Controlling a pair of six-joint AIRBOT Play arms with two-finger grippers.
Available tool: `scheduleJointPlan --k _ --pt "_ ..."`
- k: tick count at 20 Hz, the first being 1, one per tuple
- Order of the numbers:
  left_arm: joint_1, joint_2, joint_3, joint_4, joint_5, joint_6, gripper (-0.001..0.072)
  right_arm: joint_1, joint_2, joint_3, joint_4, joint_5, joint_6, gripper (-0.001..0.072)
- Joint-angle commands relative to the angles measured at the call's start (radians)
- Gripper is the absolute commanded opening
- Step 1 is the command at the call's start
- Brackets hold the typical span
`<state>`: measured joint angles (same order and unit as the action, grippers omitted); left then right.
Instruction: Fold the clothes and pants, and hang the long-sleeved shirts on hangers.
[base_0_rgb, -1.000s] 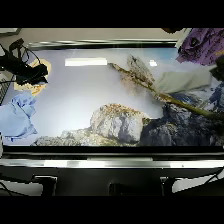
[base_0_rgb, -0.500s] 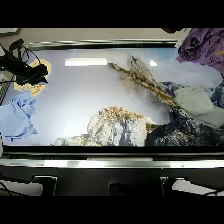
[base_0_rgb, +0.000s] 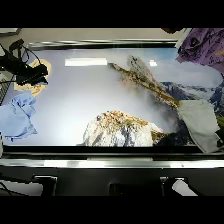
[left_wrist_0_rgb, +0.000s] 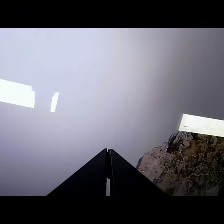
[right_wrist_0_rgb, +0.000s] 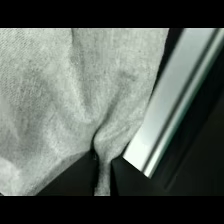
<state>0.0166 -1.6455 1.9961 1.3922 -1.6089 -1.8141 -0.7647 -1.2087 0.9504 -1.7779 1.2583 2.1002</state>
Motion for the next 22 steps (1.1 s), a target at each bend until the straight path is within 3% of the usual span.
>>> scheduleJointPlan --k 1,8,10,12,13,15,18,22 --pt "0.001 -0.001 0.000 0.000 0.000 0.000 0.0019 0.000 0.022 -0.053 -0.085 0.053 0.009 0.0034" --pt "0.001 -0.001 0.000 0.000 0.000 0.000 0.0019 -0.001 0.021 -0.055 -0.150 0.105 0.010 0.0042" --pt "0.001 -0.001 0.000 0.000 0.001 0.000 0.0019 0.000 0.021 -0.055 -0.149 0.131 0.010 0.0177" --pt "0.001 -0.001 0.000 0.000 0.001 0.000 0.0019 0.000 0.023 -0.053 -0.138 0.162 0.006 0.0393" --pt "0.000 -0.001 0.000 0.000 0.001 0.000 0.0019 0.002 0.024 -0.047 -0.118 0.164 -0.010 0.0410" --pt "0.000 -0.001 0.000 0.000 0.001 0.000 0.0019 0.002 0.035 0.000 0.050 0.089 -0.063 0.0392" --pt "0.000 0.001 0.000 0.000 0.001 0.005 0.0018 0.072 0.073 0.080 0.504 -0.173 -0.293 0.0287" --pt "-0.002 0.039 -0.006 -0.001 0.001 0.104 0.0017 0.433 0.073 0.143 0.574 -0.274 -0.444 0.0243"
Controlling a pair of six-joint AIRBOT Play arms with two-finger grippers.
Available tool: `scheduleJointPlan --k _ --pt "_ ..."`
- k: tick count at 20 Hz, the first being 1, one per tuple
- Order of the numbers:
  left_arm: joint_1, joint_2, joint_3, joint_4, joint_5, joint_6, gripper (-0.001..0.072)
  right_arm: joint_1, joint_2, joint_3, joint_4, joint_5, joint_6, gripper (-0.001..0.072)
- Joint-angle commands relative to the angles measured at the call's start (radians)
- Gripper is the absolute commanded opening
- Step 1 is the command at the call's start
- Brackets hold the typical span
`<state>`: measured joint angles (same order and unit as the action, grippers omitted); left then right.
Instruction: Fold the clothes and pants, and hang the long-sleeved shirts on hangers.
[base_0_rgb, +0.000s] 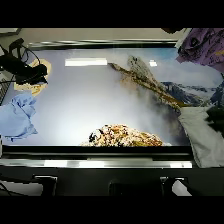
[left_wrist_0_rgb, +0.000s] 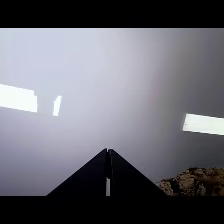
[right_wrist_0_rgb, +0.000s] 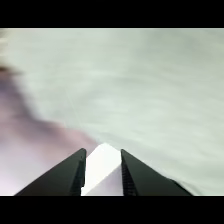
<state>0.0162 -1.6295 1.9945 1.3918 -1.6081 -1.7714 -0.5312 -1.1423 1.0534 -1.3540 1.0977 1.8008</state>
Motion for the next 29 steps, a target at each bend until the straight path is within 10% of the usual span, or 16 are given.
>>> scheduleJointPlan --k 1,4,7,29 --pt "-0.006 0.050 -0.025 0.000 0.004 0.080 0.0017 0.306 0.004 0.040 0.142 -0.118 -0.160 0.0242" --pt "-0.035 0.175 -0.161 0.000 0.057 0.165 0.0017 0.574 0.000 0.040 0.114 -0.133 -0.160 0.0218" --pt "-0.051 0.354 -0.378 0.000 0.161 0.163 0.0018 0.769 0.001 0.040 0.084 -0.139 -0.171 0.0036" --pt "-0.051 0.490 -0.483 0.000 0.169 0.152 0.0020 0.865 0.007 0.040 0.030 -0.135 -0.171 0.0037"
